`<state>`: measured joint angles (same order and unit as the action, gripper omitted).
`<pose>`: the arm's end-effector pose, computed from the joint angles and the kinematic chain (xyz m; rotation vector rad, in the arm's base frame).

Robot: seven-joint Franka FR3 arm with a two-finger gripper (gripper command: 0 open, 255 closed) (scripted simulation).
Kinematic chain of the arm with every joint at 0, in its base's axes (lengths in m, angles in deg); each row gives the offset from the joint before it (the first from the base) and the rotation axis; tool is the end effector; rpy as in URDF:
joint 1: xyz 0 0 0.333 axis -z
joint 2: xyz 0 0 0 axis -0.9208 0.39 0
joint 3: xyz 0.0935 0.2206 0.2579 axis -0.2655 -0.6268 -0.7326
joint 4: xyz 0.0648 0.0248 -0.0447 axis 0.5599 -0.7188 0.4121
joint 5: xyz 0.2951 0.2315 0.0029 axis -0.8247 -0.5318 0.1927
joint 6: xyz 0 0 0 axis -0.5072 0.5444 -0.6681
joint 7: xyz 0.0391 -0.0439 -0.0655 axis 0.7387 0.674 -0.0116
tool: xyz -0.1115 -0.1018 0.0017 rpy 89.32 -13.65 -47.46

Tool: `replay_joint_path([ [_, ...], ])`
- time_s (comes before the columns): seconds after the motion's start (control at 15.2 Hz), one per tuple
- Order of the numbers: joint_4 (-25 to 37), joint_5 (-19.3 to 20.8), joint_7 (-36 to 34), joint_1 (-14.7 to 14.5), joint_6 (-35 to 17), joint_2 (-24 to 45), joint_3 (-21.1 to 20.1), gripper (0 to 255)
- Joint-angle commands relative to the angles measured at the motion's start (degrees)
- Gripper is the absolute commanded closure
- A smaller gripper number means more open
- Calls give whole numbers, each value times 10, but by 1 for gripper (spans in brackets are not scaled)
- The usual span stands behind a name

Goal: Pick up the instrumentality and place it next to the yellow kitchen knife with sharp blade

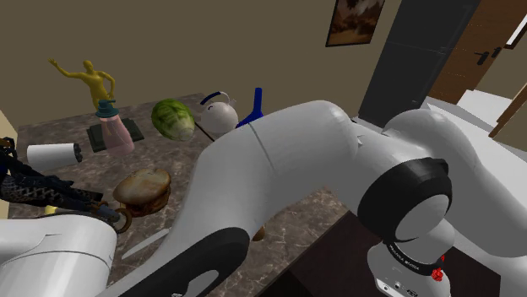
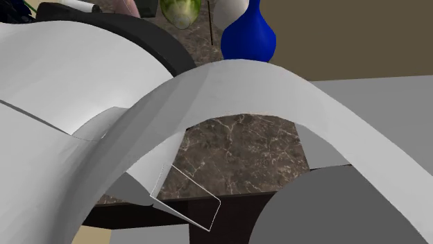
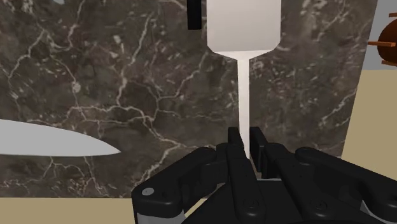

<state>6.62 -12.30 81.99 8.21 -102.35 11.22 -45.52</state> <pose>0.3554 0.7159 0.2620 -2.2596 -2.1132 -0.0774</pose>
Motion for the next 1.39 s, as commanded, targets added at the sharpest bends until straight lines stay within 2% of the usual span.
replay_joint_path([
  [0.0, -7, 1, 1, 1, -11, 6, 1, 255],
  [0.2, -10, 2, 0, 1, -26, 17, 2, 255],
  [0.73, -10, 2, 0, 1, -26, 17, 2, 255],
  [0.79, -13, 2, 0, 1, -27, 15, 1, 0],
  [1.12, -10, 2, 0, 1, -26, 17, 2, 0],
  [1.32, -12, -1, 1, 3, 6, -17, -1, 0],
])
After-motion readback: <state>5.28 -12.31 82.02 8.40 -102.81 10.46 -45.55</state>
